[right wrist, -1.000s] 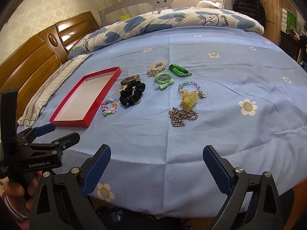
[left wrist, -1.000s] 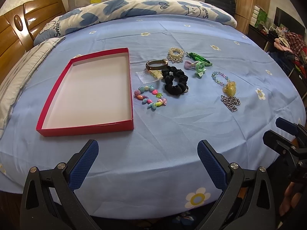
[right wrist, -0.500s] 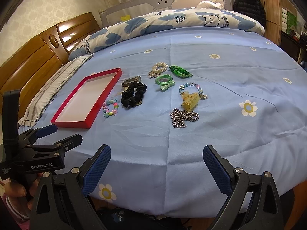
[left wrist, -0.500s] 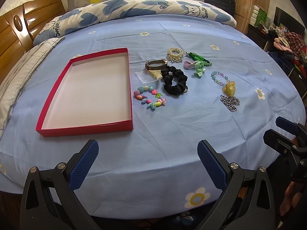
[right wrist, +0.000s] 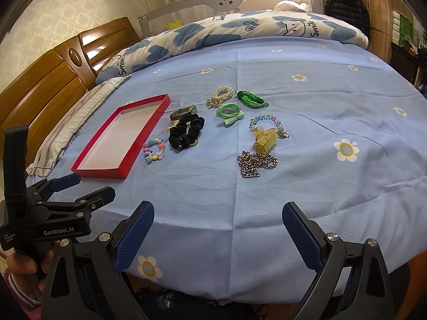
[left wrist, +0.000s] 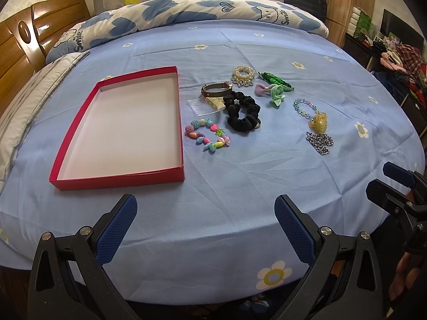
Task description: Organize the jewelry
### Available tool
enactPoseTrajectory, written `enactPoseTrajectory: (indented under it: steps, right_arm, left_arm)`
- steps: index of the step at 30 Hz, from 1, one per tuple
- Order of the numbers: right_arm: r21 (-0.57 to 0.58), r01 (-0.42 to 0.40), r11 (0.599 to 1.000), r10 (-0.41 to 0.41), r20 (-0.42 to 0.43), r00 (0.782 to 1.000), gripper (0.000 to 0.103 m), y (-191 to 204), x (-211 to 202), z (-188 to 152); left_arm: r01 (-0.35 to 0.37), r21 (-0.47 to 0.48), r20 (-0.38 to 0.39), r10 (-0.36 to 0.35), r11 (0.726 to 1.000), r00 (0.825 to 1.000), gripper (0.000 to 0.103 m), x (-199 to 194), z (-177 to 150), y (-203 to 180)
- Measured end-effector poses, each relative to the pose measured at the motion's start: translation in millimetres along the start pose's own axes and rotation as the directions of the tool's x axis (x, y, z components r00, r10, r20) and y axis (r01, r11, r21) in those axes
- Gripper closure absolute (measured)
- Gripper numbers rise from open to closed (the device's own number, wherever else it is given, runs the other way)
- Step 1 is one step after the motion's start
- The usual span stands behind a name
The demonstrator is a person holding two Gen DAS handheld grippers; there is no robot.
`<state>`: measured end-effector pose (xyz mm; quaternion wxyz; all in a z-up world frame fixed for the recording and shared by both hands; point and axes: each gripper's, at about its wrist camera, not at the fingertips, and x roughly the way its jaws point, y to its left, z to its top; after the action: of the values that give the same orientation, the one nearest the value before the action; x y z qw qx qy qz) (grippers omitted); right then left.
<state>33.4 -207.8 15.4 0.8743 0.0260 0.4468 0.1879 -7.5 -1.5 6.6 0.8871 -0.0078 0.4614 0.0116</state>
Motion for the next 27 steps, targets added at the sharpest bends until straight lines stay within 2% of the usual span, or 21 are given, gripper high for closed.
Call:
enactPoseTrajectory:
  steps: [17, 27]
  right_arm:
    - [0.007, -0.009, 1.000, 0.009, 0.004, 1.000, 0.005, -0.7, 0.9, 2.0]
    - [0.036, -0.020, 0.999, 0.020, -0.005, 1.000, 0.005, -19.3, 18.1, 13.8]
  left_arm:
    - [0.004, 0.001, -0.022, -0.004, 1.000, 1.000, 0.000, 10.3, 3.3, -1.9]
    - [0.022, 0.006, -0.023, -0.022, 1.000, 0.999, 0.000, 27.2, 27.9, -2.6]
